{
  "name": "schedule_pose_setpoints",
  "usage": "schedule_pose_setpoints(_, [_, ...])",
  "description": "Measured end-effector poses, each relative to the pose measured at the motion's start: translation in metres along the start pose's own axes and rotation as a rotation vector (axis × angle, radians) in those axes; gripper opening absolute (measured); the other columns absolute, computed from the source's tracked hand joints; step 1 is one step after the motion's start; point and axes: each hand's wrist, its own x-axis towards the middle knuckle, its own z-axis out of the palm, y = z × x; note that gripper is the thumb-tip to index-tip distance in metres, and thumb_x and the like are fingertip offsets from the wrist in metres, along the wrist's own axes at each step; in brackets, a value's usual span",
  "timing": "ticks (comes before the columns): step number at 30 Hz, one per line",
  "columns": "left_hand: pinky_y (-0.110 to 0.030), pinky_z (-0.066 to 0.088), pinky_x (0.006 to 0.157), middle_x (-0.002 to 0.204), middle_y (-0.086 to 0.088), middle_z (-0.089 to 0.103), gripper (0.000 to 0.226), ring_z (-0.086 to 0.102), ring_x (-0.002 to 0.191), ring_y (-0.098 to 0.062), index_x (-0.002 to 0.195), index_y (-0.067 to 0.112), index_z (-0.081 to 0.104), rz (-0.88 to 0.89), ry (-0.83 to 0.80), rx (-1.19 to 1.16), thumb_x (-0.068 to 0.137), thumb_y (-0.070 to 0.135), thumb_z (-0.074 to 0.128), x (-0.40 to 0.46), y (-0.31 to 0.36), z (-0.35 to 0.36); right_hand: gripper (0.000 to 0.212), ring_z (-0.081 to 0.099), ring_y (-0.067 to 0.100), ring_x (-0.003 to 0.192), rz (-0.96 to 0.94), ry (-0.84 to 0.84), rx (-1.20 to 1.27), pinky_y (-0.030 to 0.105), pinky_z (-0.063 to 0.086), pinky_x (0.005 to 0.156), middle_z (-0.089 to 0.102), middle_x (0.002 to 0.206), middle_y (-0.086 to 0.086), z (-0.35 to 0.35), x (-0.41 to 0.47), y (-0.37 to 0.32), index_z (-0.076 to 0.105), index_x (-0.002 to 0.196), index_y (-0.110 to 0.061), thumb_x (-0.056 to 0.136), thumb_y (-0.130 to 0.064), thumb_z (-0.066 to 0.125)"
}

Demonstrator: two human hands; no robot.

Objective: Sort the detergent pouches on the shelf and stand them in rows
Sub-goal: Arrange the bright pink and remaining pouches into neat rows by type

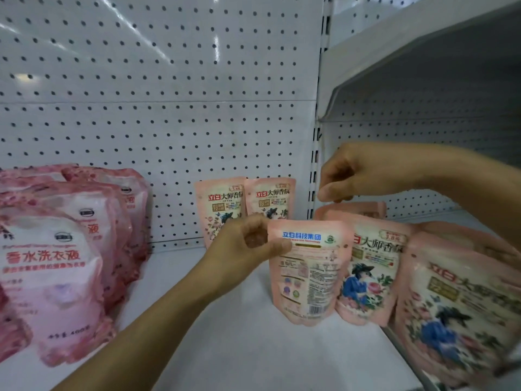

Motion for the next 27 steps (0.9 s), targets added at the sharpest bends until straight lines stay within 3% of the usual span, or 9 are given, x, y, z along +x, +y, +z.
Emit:
schedule_pose_setpoints(4, [-0.023, 0.058, 0.058, 0.089, 0.002, 0.076, 0.009, 0.072, 0.077, -0.02, 0.084, 0.011, 0.067, 0.014, 0.177, 0.073, 0.084, 0.015, 0.075, -0.004, -0.002, -0.002, 0.021, 0.061, 0.003, 0.08, 0.078, 0.007, -0.17, 0.028, 0.053, 0.074, 0.065, 0.095, -0.013, 0.003, -0.007, 0.004, 0.067, 0.102, -0.03, 0.087, -0.044, 0.064])
schedule_pose_setpoints(6, [-0.04, 0.061, 0.06, 0.082, -0.004, 0.069, 0.026, 0.069, 0.079, -0.035, 0.069, 0.017, 0.053, 0.063, 0.323, 0.134, 0.085, 0.005, 0.07, -0.008, -0.006, -0.011, 0.027, 0.059, 0.009, 0.091, 0.105, 0.02, -0.264, 0.03, 0.052, 0.083, 0.06, 0.108, -0.01, 0.007, -0.001, 0.009, 0.062, 0.117, -0.03, 0.091, -0.037, 0.063])
schedule_pose_setpoints(8, [-0.052, 0.06, 0.064, 0.09, 0.002, 0.061, 0.032, 0.066, 0.086, -0.033, 0.068, 0.018, 0.043, 0.127, 0.425, 0.233, 0.083, 0.0, 0.063, -0.012, -0.01, -0.02, 0.024, 0.061, 0.008, 0.087, 0.131, -0.036, -0.255, 0.027, 0.053, 0.079, 0.063, 0.111, -0.009, 0.01, 0.007, 0.011, 0.064, 0.117, -0.03, 0.093, -0.027, 0.062])
schedule_pose_setpoints(10, [-0.048, 0.06, 0.068, 0.109, 0.016, 0.057, 0.033, 0.065, 0.1, -0.023, 0.069, 0.022, 0.039, 0.177, 0.455, 0.343, 0.082, 0.002, 0.062, -0.017, -0.012, -0.027, 0.017, 0.068, 0.007, 0.071, 0.155, -0.117, -0.211, 0.027, 0.058, 0.069, 0.071, 0.1, -0.009, 0.013, 0.014, 0.012, 0.07, 0.103, -0.029, 0.093, -0.019, 0.062])
schedule_pose_setpoints(13, [-0.041, 0.06, 0.074, 0.128, 0.025, 0.053, 0.032, 0.062, 0.111, -0.02, 0.072, 0.022, 0.038, 0.232, 0.405, 0.42, 0.083, 0.007, 0.064, -0.023, -0.01, -0.027, 0.019, 0.073, 0.017, 0.065, 0.124, -0.121, -0.246, 0.038, 0.062, 0.07, 0.075, 0.077, -0.002, 0.015, 0.026, 0.012, 0.072, 0.076, -0.025, 0.091, -0.015, 0.064])
schedule_pose_setpoints(17, [-0.015, 0.053, 0.061, 0.112, 0.022, 0.065, 0.039, 0.063, 0.086, -0.004, 0.071, 0.011, 0.045, 0.138, 0.256, 0.346, 0.081, 0.039, 0.071, -0.029, 0.0, -0.025, 0.024, 0.069, 0.017, 0.069, 0.048, 0.04, -0.271, 0.036, 0.059, 0.07, 0.07, 0.074, -0.005, 0.019, 0.037, 0.003, 0.062, 0.07, -0.03, 0.089, -0.017, 0.066])
schedule_pose_setpoints(21, [-0.028, 0.056, 0.072, 0.107, 0.02, 0.064, 0.06, 0.062, 0.084, -0.001, 0.073, 0.015, 0.052, 0.099, 0.185, 0.363, 0.062, 0.073, 0.055, -0.031, 0.003, -0.033, 0.008, 0.067, 0.013, 0.061, 0.026, 0.061, -0.143, 0.025, 0.053, 0.056, 0.067, 0.075, -0.007, 0.029, 0.043, -0.007, 0.073, 0.094, -0.021, 0.091, -0.019, 0.065])
schedule_pose_setpoints(24, [-0.038, 0.058, 0.076, 0.107, 0.023, 0.062, 0.057, 0.06, 0.087, 0.004, 0.075, 0.024, 0.052, 0.087, 0.183, 0.431, 0.057, 0.077, 0.058, -0.033, -0.002, -0.034, 0.029, 0.063, 0.007, 0.068, 0.026, 0.04, -0.123, 0.026, 0.051, 0.066, 0.066, 0.095, -0.007, 0.03, 0.042, -0.012, 0.065, 0.119, -0.023, 0.093, -0.034, 0.061])
schedule_pose_setpoints(27, [-0.038, 0.059, 0.076, 0.108, 0.028, 0.057, 0.063, 0.058, 0.091, 0.008, 0.089, 0.029, 0.051, 0.051, 0.167, 0.454, 0.053, 0.08, 0.062, -0.035, -0.009, -0.033, 0.044, 0.061, 0.012, 0.077, 0.108, 0.125, -0.245, 0.032, 0.05, 0.069, 0.062, 0.097, -0.007, 0.021, 0.024, -0.015, 0.056, 0.111, -0.024, 0.086, -0.061, 0.055])
